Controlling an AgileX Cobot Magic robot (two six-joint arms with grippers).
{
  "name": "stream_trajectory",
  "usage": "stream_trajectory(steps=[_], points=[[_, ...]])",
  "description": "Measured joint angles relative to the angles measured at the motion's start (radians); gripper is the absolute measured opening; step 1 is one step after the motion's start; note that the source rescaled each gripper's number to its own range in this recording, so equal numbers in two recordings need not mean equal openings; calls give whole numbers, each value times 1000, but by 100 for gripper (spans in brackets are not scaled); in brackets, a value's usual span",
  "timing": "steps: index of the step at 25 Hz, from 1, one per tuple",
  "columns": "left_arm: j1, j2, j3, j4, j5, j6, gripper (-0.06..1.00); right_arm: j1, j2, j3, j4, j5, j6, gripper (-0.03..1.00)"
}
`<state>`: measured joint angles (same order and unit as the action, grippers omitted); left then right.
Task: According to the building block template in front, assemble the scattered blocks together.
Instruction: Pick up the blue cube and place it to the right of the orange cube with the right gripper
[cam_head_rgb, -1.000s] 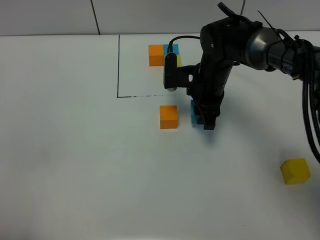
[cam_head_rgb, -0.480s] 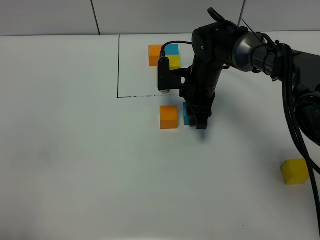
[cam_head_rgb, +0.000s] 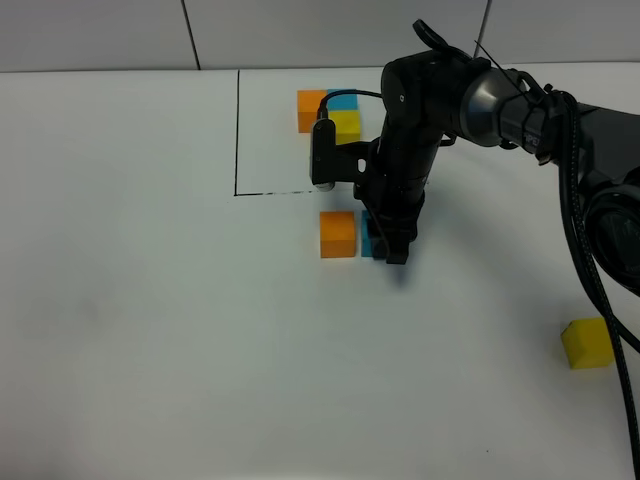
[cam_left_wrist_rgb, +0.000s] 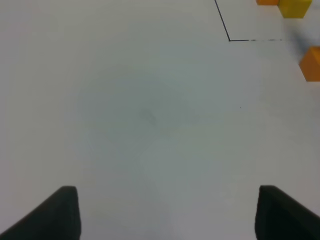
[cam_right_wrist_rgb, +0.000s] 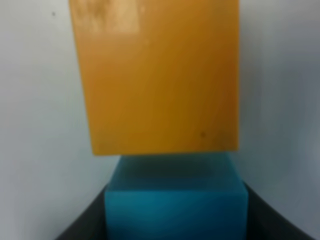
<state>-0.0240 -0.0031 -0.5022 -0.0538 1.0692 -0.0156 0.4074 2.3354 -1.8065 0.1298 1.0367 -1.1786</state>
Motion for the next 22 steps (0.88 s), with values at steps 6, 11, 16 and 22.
stream_trajectory(steps=[6,11,16,22], points=[[0,0,0,0,0,0,55,11,0,0,5,-6,0,2],[0,0,0,0,0,0,55,11,0,0,5,-6,0,2],[0,0,0,0,0,0,55,11,2,0,5,-7,-11,2],[0,0,0,0,0,0,55,11,2,0,4,-8,-40,2]])
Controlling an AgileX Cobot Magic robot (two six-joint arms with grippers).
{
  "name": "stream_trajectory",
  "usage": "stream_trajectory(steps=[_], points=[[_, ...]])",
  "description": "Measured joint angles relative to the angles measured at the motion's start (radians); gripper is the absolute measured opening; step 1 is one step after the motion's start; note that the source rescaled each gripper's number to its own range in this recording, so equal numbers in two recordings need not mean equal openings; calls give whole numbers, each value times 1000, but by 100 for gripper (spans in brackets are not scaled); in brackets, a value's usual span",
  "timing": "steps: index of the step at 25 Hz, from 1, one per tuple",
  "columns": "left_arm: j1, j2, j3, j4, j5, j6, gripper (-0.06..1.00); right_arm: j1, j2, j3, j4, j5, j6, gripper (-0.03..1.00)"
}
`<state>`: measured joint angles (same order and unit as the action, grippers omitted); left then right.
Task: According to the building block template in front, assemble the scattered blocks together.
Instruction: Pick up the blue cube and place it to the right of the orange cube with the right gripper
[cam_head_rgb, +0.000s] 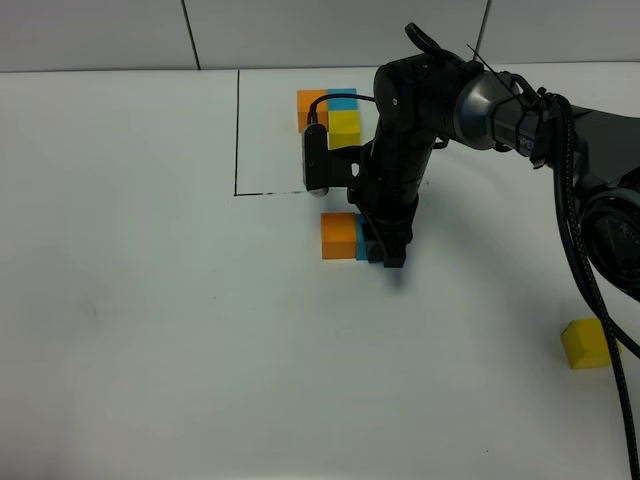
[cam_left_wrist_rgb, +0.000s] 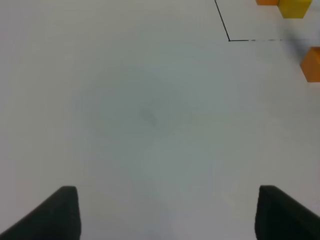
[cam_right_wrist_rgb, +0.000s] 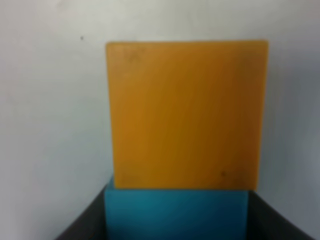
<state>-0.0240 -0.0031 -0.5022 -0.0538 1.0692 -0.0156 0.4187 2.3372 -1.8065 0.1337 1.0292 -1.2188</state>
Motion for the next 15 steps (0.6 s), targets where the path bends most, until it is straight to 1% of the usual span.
stream_trajectory(steps=[8,15], points=[[0,0,0,0,0,0,54,0,0,0,-1,-5,-29,2],[0,0,0,0,0,4,54,0,0,0,0,-5,-31,2]])
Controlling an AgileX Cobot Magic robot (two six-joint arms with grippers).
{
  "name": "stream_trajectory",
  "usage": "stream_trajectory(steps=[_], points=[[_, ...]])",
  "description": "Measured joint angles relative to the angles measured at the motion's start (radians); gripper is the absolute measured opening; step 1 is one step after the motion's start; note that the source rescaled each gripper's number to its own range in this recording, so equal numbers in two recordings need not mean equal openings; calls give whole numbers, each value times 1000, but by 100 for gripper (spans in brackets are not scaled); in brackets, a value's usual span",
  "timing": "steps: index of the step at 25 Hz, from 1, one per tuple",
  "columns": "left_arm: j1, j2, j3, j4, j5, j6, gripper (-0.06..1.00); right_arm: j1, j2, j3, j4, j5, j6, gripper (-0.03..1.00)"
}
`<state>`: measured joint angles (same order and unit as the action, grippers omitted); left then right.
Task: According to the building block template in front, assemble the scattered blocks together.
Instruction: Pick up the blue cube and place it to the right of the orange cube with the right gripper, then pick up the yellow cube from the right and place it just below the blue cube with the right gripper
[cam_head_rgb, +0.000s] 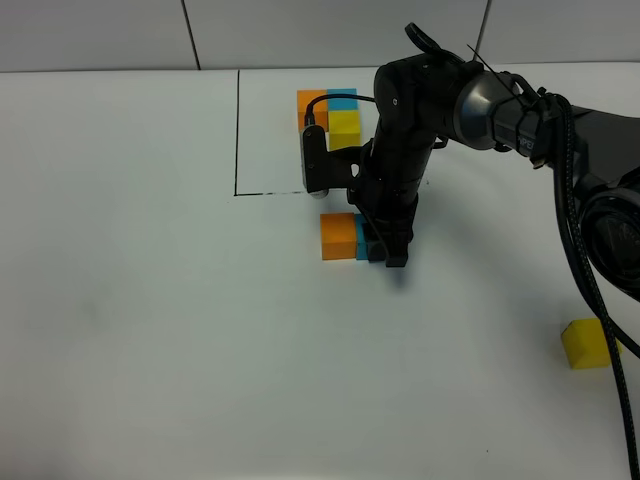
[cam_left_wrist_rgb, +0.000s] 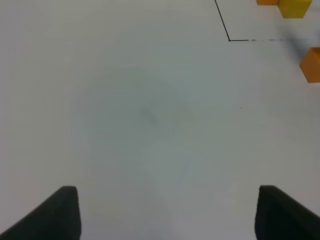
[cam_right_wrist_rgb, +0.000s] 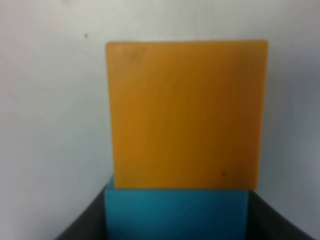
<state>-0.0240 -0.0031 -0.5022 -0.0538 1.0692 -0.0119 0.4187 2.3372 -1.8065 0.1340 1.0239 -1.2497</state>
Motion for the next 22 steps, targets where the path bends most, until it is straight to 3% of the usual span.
stream_trajectory(steps=[3,5,10,13,18,22], points=[[0,0,0,0,0,0,54,0,0,0,0,-1,0,2],[0,0,0,0,0,0,54,-2,1,0,1,-16,-3,10],[0,0,0,0,0,-1,54,-5,9,0,-2,-40,10,70],[0,0,0,0,-1,-1,54,-12,3,0,-7,-40,44,92],[0,0,0,0,-1,-1,54,-39,-44,0,-40,14,151,98],[0,0,0,0,0,-1,54,-87,-117,37,-52,48,315,97]])
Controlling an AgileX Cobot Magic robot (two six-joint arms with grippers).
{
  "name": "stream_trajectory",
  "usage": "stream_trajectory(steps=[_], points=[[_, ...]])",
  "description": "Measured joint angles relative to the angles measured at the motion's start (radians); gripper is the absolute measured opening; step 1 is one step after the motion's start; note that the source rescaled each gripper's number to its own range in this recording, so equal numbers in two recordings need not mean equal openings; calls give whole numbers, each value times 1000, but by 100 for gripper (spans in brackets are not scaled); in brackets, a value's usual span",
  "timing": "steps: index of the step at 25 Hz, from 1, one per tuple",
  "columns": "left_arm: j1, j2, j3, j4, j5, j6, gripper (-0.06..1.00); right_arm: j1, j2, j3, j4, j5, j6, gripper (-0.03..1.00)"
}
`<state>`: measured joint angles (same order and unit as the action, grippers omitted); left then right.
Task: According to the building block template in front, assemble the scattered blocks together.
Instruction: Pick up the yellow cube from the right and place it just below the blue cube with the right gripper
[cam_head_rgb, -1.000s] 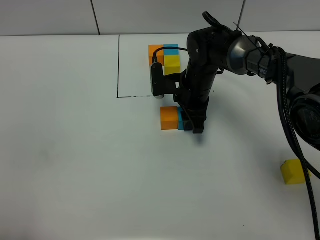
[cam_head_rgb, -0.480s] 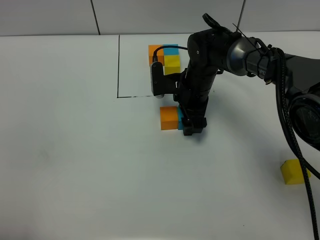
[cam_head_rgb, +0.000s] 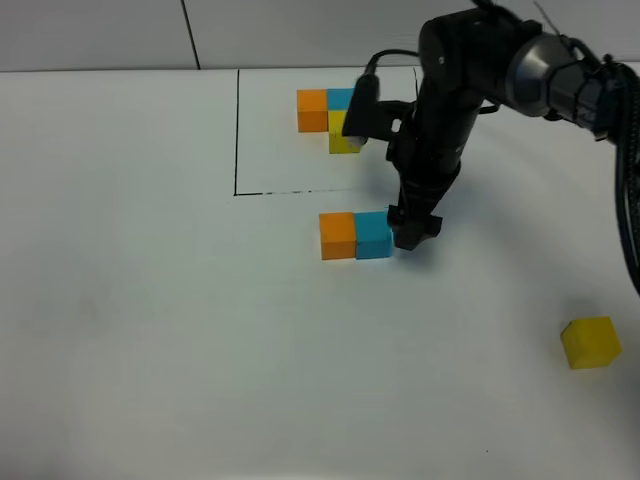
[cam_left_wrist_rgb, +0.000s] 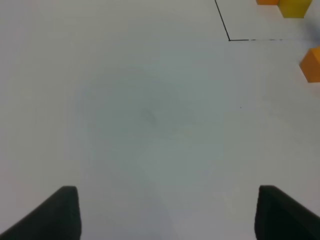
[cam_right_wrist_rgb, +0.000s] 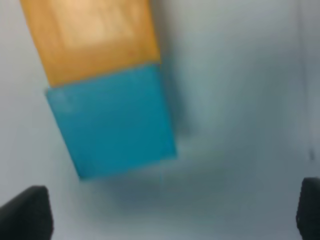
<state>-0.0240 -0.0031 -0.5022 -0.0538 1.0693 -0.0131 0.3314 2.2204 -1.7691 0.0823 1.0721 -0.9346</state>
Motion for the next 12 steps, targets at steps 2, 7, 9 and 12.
stream_trajectory(steps=[2,7,9,12], points=[[0,0,0,0,0,0,54,-26,-59,78,-14,-31,110,95],[0,0,0,0,0,0,54,-77,-253,381,-71,-171,376,92],[0,0,0,0,0,0,54,-103,-351,520,-82,-201,507,92],[0,0,0,0,0,0,54,-148,-489,702,-82,-239,635,92]])
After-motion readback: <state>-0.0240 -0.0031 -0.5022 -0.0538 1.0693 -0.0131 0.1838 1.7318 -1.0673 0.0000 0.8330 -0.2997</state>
